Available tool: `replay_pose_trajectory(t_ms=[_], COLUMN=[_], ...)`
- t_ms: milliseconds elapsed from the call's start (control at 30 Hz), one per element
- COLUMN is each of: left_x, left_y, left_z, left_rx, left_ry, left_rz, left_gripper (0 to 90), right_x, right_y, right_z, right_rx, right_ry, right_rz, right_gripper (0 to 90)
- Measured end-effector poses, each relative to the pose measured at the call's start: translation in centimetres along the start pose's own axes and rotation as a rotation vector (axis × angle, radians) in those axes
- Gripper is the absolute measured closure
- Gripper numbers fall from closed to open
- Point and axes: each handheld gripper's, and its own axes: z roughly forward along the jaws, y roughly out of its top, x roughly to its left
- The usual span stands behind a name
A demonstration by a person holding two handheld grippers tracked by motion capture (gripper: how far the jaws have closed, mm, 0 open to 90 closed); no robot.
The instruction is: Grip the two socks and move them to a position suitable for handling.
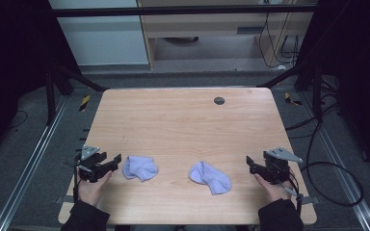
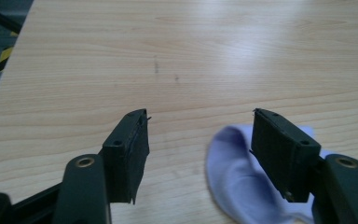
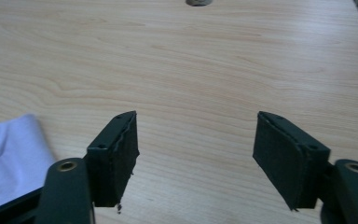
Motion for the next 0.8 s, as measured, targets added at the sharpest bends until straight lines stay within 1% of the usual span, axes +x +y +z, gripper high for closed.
replay_pose_trajectory(t_ms=[33, 67, 100, 133, 167, 200, 233, 267, 300, 333, 400, 433, 467, 500, 533, 567, 600, 633, 733, 767, 800], left_x=[-0.4, -0.4, -0.7, -1.1, -1.6, -1.8, -2.2, -2.5, -2.9, -3.5, -4.3, -4.3, -4.6, -5.2, -5.2, -5.8, -6.1, -6.1, -7.0, -7.4, -7.4], left_y=[0.0, 0.0, 0.0, 0.0, 0.0, -0.1, -0.1, -0.1, 0.0, 0.0, 0.0, 0.0, -0.1, -0.1, -0.1, -0.1, -0.1, -0.1, -0.1, -0.1, -0.1], left_z=[-0.1, -0.1, -0.2, -0.3, -0.4, -0.4, -0.5, -0.5, -0.5, -0.5, -0.5, -0.5, -0.5, -0.4, -0.4, -0.4, -0.4, -0.4, -0.3, -0.2, -0.2], left_rx=[-0.005, -0.005, -0.005, -0.004, -0.01, -0.01, -0.01, -0.011, -0.008, -0.009, -0.005, -0.005, -0.002, -0.002, -0.002, -0.005, -0.002, -0.002, -0.002, -0.002, -0.002], left_ry=[-0.008, -0.008, -0.015, -0.021, -0.034, -0.042, -0.052, -0.058, -0.065, -0.08, -0.094, -0.094, -0.098, -0.11, -0.11, -0.119, -0.124, -0.124, -0.138, -0.146, -0.146], left_rz=[0.005, 0.005, 0.012, 0.02, 0.021, 0.026, 0.035, 0.038, 0.048, 0.055, 0.066, 0.066, 0.076, 0.087, 0.087, 0.096, 0.103, 0.103, 0.118, 0.124, 0.124], left_gripper=[37.9, 38.8, 39.9, 40.8, 40.8, 41.5, 43.0, 43.0, 43.3, 44.5, 45.1, 45.3, 45.3, 45.6, 45.7, 45.8, 45.8, 45.8, 45.8, 45.9, 46.4], right_x=[0.2, 0.2, 0.5, 0.7, 0.7, 1.0, 1.4, 1.4, 1.6, 2.2, 2.6, 2.6, 2.9, 3.5, 3.5, 4.1, 4.3, 4.3, 5.1, 5.5, 5.5], right_y=[0.0, 0.0, 0.1, 0.1, 0.1, 0.2, 0.3, 0.3, 0.3, 0.5, 0.5, 0.5, 0.5, 0.5, 0.5, 0.5, 0.5, 0.5, 0.5, 0.5, 0.5], right_z=[-0.1, -0.1, -0.2, -0.2, -0.2, -0.3, -0.4, -0.4, -0.4, -0.4, -0.4, -0.4, -0.3, -0.1, -0.1, 0.0, 0.0, 0.0, 0.1, 0.1, 0.1], right_rx=[0.001, 0.001, 0.004, 0.003, 0.003, 0.006, 0.009, 0.009, 0.015, 0.02, 0.028, 0.028, 0.034, 0.048, 0.048, 0.063, 0.067, 0.067, 0.078, 0.083, 0.083], right_ry=[0.012, 0.012, 0.018, 0.025, 0.025, 0.037, 0.049, 0.049, 0.06, 0.077, 0.099, 0.099, 0.112, 0.143, 0.143, 0.152, 0.158, 0.158, 0.178, 0.187, 0.187], right_rz=[0.001, 0.001, -0.011, -0.017, -0.017, -0.02, -0.038, -0.038, -0.04, -0.057, -0.06, -0.06, -0.065, -0.08, -0.08, -0.101, -0.109, -0.109, -0.128, -0.137, -0.137], right_gripper=[33.1, 33.1, 36.0, 37.1, 37.1, 38.1, 40.4, 40.4, 40.8, 41.1, 41.0, 41.0, 40.4, 39.0, 39.0, 38.0, 37.9, 37.9, 37.2, 36.9, 36.9])
